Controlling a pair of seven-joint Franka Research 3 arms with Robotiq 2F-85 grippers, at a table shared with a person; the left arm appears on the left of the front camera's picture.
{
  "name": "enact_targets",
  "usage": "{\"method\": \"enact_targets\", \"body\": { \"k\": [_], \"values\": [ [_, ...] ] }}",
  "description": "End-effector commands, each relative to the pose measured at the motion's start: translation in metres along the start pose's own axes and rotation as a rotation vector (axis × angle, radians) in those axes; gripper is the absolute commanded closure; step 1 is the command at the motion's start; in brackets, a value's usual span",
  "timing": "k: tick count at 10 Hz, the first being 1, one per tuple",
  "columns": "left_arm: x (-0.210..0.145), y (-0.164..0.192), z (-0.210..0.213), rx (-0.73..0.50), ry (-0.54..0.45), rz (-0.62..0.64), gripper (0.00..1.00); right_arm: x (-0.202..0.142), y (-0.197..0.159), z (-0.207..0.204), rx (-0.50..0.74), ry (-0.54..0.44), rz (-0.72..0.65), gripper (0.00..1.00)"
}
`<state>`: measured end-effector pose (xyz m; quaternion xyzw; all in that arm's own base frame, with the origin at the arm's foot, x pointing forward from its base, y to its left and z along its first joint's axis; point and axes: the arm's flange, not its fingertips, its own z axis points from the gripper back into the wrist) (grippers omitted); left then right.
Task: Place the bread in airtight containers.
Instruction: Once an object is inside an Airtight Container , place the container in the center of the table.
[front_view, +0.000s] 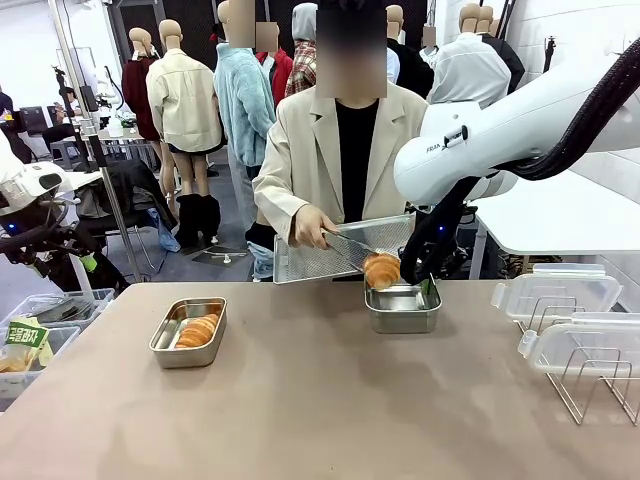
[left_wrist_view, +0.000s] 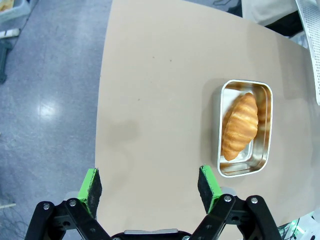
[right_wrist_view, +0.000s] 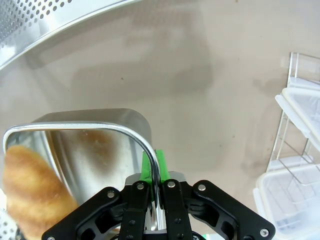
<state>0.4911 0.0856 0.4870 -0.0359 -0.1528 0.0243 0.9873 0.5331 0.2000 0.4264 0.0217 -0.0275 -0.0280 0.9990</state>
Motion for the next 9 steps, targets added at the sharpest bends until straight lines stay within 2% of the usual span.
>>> {"method": "enact_targets", "body": {
  "k": [1,9],
  "values": [
    [-0.0013,-0.0004,0.0013,0.011,-0.009,0.001,0.0,-0.0024,-0.0004,0.001,0.004,-0.014,0.001,1.0],
    [-0.0013,-0.0004,0.0013,0.011,-0.009,0.001,0.0,-0.0024,-0.0004,0.001,0.004,-0.014,0.001,1.0]
  ]
}}
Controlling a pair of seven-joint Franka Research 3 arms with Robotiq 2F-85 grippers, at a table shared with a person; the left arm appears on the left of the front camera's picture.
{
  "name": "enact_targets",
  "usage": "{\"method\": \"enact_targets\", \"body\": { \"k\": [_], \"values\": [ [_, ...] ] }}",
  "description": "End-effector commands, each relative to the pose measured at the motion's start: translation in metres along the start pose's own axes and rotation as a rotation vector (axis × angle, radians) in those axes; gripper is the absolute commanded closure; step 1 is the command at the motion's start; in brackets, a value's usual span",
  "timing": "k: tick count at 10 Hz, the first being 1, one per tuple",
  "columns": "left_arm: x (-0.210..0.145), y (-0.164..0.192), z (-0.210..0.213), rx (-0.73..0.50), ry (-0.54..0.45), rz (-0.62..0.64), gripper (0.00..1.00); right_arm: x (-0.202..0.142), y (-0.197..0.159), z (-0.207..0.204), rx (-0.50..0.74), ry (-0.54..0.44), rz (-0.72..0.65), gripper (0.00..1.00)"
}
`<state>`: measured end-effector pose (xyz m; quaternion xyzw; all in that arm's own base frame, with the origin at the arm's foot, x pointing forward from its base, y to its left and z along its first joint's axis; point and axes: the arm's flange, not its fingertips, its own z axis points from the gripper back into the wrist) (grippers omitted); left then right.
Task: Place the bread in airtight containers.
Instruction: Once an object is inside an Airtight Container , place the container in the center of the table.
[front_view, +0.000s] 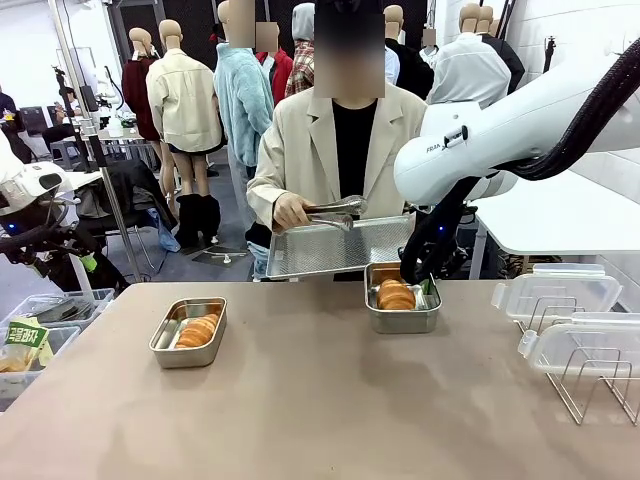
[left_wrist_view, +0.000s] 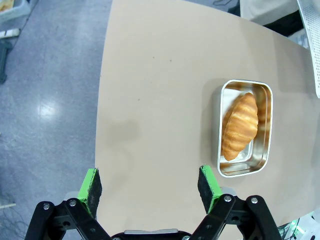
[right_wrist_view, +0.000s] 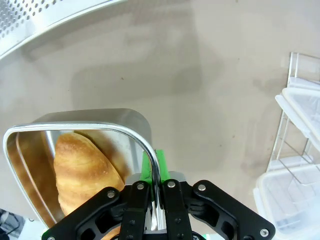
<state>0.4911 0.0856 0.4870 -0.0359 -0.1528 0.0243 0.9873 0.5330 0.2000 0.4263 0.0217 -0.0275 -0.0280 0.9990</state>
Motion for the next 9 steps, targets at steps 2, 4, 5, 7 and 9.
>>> {"method": "enact_targets", "body": {
  "k": [2,4,5,7,9],
  "values": [
    [-0.0013,-0.0004,0.0013,0.011,-0.009,0.001,0.0,-0.0024,-0.0005,0.001,0.004,-0.014,0.001,1.0],
    [-0.0013,-0.0004,0.0013,0.011,-0.009,0.001,0.0,-0.0024,-0.0005,0.001,0.004,-0.014,0.001,1.0],
    [-0.0013,-0.0004,0.0013,0.011,-0.009,0.001,0.0,-0.0024,-0.0005,0.001,0.004,-0.014,0.001,1.0],
    [-0.0013,-0.0004,0.0013,0.011,-0.009,0.001,0.0,-0.0024,-0.0005,0.001,0.004,-0.014,0.001,1.0],
    [-0.0013,-0.0004,0.0013,0.011,-0.009,0.001,0.0,-0.0024,-0.0005,0.001,0.004,-0.014,0.001,1.0]
  ]
}}
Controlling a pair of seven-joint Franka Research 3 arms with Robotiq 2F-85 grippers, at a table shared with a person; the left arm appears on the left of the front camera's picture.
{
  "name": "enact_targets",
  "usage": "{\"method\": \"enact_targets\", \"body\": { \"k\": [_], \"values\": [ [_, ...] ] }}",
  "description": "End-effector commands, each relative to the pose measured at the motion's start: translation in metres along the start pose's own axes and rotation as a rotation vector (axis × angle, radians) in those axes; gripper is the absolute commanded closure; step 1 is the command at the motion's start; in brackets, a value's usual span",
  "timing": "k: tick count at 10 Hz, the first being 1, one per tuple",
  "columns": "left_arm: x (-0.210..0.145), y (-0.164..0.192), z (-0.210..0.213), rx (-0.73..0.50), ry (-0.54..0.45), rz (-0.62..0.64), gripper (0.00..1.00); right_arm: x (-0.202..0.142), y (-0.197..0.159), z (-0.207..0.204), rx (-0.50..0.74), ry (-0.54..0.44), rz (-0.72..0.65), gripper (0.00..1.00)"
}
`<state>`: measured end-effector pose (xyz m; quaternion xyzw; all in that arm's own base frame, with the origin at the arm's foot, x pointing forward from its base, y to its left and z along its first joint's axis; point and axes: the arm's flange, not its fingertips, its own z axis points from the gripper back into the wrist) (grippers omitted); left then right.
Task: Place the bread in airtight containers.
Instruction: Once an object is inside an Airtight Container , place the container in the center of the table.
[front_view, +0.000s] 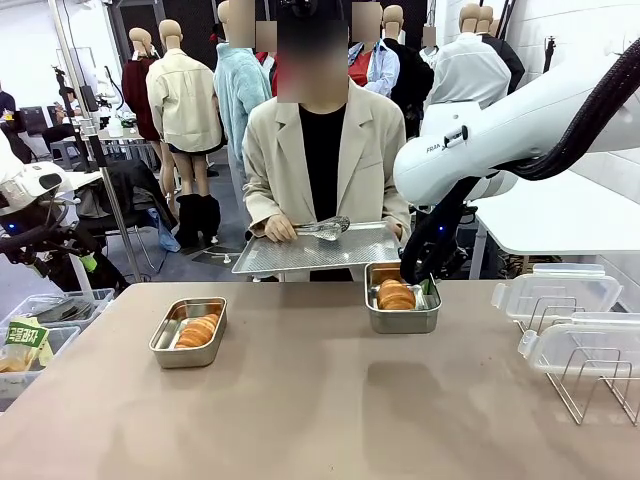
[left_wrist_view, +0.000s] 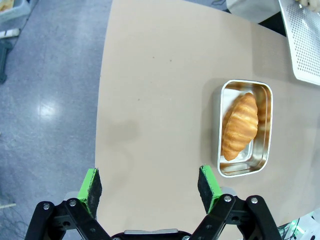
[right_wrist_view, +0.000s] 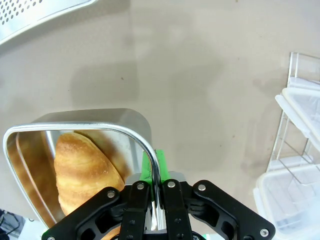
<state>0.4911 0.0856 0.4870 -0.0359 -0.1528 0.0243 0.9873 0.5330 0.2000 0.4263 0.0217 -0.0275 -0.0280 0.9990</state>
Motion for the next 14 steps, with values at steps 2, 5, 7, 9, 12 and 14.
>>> {"method": "enact_targets", "body": {
  "k": [2,5,7,9,12,14],
  "values": [
    [-0.001,0.0,0.001,0.011,-0.009,0.001,0.0,-0.002,0.0,0.001,0.004,-0.014,0.001,1.0],
    [-0.001,0.0,0.001,0.011,-0.009,0.001,0.0,-0.002,0.0,0.001,0.004,-0.014,0.001,1.0],
    [-0.001,0.0,0.001,0.011,-0.009,0.001,0.0,-0.002,0.0,0.001,0.004,-0.014,0.001,1.0],
    [-0.001,0.0,0.001,0.011,-0.009,0.001,0.0,-0.002,0.0,0.001,0.004,-0.014,0.001,1.0],
    [-0.001,0.0,0.001,0.011,-0.009,0.001,0.0,0.003,0.005,-0.011,-0.022,-0.025,0.028,1.0],
    [-0.001,0.0,0.001,0.011,-0.009,0.001,0.0,0.01,0.002,-0.029,0.006,-0.029,0.052,1.0]
  ]
}}
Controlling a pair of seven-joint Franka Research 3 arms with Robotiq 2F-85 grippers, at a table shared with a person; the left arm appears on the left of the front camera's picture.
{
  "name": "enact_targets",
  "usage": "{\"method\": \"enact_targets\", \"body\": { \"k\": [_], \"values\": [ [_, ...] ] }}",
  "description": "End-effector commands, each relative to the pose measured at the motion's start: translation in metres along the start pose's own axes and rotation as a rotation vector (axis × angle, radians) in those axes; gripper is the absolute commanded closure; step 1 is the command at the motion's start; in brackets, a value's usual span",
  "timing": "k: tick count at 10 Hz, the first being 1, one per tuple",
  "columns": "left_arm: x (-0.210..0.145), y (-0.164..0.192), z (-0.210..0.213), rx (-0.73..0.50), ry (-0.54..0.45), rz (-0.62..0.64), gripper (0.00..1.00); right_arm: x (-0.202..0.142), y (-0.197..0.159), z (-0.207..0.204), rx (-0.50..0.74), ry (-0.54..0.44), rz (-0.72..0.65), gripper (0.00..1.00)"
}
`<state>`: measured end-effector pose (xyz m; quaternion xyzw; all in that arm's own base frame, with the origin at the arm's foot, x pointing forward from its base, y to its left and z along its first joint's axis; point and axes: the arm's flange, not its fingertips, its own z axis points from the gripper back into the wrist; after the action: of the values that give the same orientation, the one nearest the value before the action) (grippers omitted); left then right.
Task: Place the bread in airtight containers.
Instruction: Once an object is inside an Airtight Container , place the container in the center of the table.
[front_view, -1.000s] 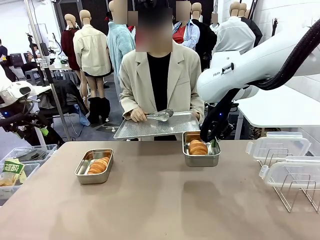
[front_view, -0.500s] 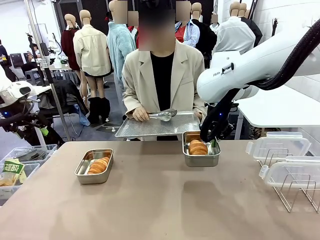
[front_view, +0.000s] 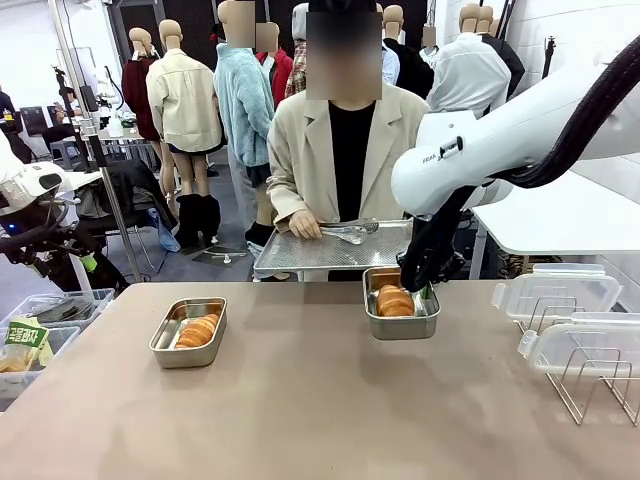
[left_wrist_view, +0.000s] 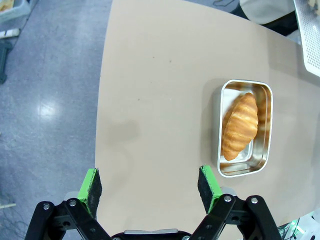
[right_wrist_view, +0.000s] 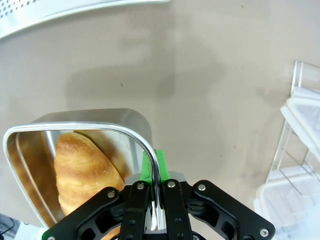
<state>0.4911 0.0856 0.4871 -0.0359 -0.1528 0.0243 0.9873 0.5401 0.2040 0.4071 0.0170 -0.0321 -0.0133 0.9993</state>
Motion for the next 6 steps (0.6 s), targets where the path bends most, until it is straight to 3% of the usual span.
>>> {"method": "enact_targets", "body": {
  "k": [1,6],
  "values": [
    [-0.001,0.0,0.001,0.011,-0.009,0.001,0.0,0.01,-0.004,-0.02,0.024,-0.017,0.028,1.0],
    [-0.001,0.0,0.001,0.011,-0.009,0.001,0.0,0.027,-0.002,-0.06,0.02,0.05,0.057,1.0]
  ]
}}
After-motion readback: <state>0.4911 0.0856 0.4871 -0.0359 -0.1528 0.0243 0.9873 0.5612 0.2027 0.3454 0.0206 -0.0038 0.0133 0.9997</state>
